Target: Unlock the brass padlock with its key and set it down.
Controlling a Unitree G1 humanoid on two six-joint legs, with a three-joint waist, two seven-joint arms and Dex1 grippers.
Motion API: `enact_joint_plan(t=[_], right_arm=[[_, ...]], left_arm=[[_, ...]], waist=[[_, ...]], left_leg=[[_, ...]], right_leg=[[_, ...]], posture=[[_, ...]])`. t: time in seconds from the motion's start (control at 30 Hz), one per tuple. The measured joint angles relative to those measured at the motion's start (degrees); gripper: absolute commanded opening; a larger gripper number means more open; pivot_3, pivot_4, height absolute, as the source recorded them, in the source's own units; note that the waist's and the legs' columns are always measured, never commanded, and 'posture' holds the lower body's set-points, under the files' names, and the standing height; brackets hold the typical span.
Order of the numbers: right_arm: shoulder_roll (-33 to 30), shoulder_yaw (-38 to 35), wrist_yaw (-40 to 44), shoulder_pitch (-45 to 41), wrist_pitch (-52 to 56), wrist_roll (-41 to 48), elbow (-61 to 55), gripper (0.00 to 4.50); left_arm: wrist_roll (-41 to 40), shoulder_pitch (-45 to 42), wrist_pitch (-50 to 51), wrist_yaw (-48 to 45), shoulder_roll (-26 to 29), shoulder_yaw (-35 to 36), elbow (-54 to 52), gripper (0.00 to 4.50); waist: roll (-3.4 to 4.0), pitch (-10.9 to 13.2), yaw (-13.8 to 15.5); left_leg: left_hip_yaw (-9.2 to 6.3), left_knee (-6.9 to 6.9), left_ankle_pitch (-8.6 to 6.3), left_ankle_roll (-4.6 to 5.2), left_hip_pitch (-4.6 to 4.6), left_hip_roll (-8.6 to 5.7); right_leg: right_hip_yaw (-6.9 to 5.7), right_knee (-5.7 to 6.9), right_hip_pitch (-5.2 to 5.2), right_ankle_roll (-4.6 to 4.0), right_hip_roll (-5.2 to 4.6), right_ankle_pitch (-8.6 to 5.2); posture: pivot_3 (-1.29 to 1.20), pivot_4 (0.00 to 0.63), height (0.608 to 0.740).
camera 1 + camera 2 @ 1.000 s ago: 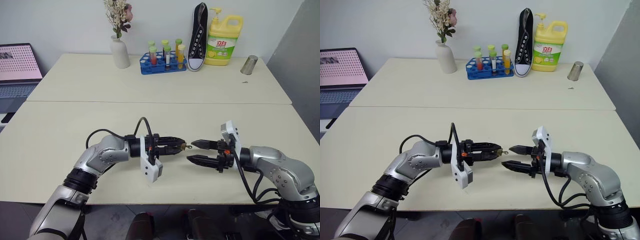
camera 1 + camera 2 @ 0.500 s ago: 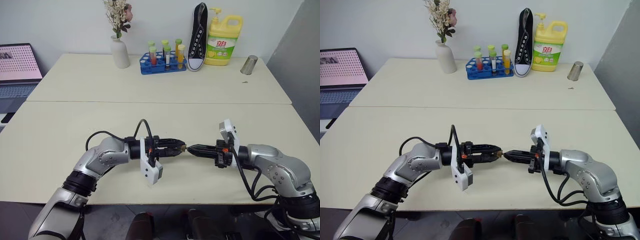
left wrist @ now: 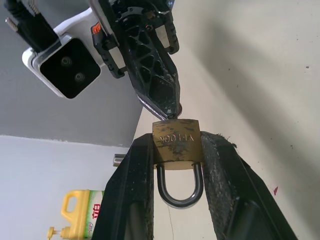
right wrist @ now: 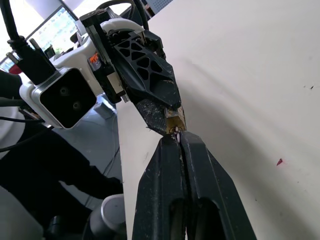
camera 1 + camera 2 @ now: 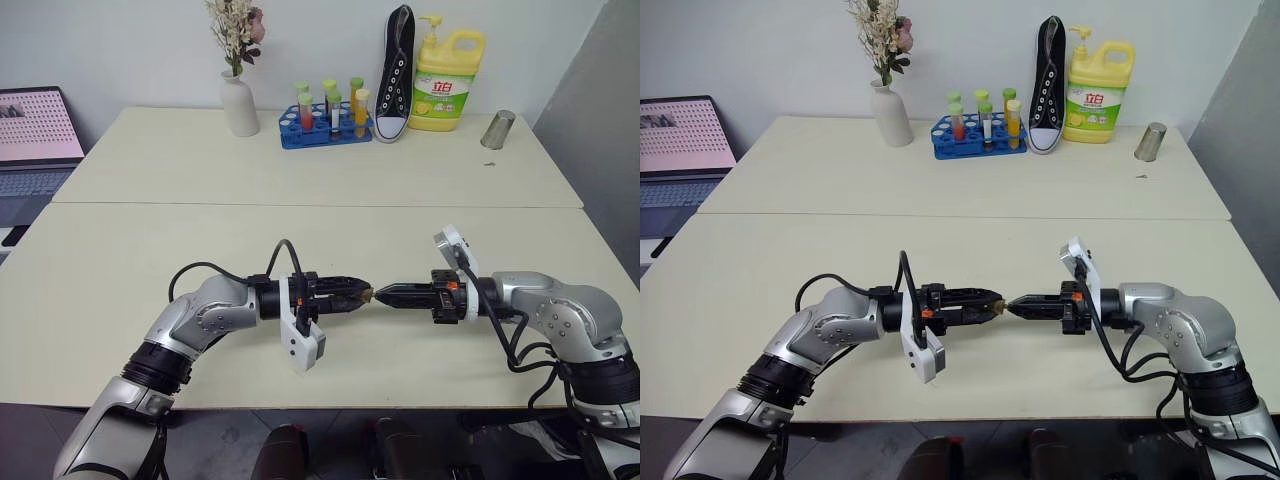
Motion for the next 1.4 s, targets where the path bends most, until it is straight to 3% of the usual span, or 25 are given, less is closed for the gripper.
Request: enact_joint_plan(t=[0.43, 0.73, 0.83, 1.0, 1.4], right_arm=[[1.28, -0.41, -4.4, -8.39, 18.49, 3.62, 7.35, 0.0], [-1.19, 0.54, 0.51, -8.09, 6.12, -1.06, 5.29, 0.0], [-3.22, 0.92, 3.66, -6.28, -3.1, -5.21, 3.39, 0.59], [-0.43, 0.34, 2.35, -1.29, -8.87, -6.91, 1.29, 2.41], [2.66, -2.43, -1.77, 1.28, -5.45, -1.84, -2.77, 2.42]], left_arm=[[4.67, 1.29, -0.3, 2.04, 0.51, -0.63, -0.77, 0.96], [5.19, 2.13, 0.5, 3.59, 0.51, -0.6, -1.3, 0.96], [4.95, 3.13, 1.61, 4.27, 0.69, -0.29, -1.45, 0.96], [3.62, 3.35, 2.61, 5.78, 0.41, 0.88, -1.56, 0.96], [4.39, 2.05, 0.96, 9.72, 0.2, 1.31, -1.56, 0.96]], waist=[[0.01, 0.0, -0.01], [0.01, 0.0, -0.02], [0.0, 0.0, -0.02], [0.01, 0.0, -0.01], [0.01, 0.0, 0.01]], left_leg=[[-0.01, -0.01, 0.0, 0.0, -0.03, 0.01], [-0.02, -0.02, 0.0, 0.01, -0.04, 0.01], [-0.03, -0.02, -0.01, 0.01, -0.04, 0.01], [-0.04, -0.02, 0.0, 0.01, -0.04, 0.03], [-0.02, -0.02, 0.0, 0.0, -0.03, 0.03]], right_leg=[[-0.02, 0.01, -0.01, -0.01, -0.04, 0.0], [-0.04, -0.01, -0.04, 0.0, -0.03, 0.0], [-0.06, -0.02, -0.04, 0.0, -0.03, 0.0], [-0.06, 0.03, -0.04, 0.0, -0.03, 0.0], [-0.05, 0.02, -0.03, 0.0, -0.03, 0.01]], posture=[[0.0, 0.15, 0.74], [0.0, 0.15, 0.74], [0.0, 0.15, 0.74], [0.0, 0.15, 0.74], [0.0, 0.15, 0.74]])
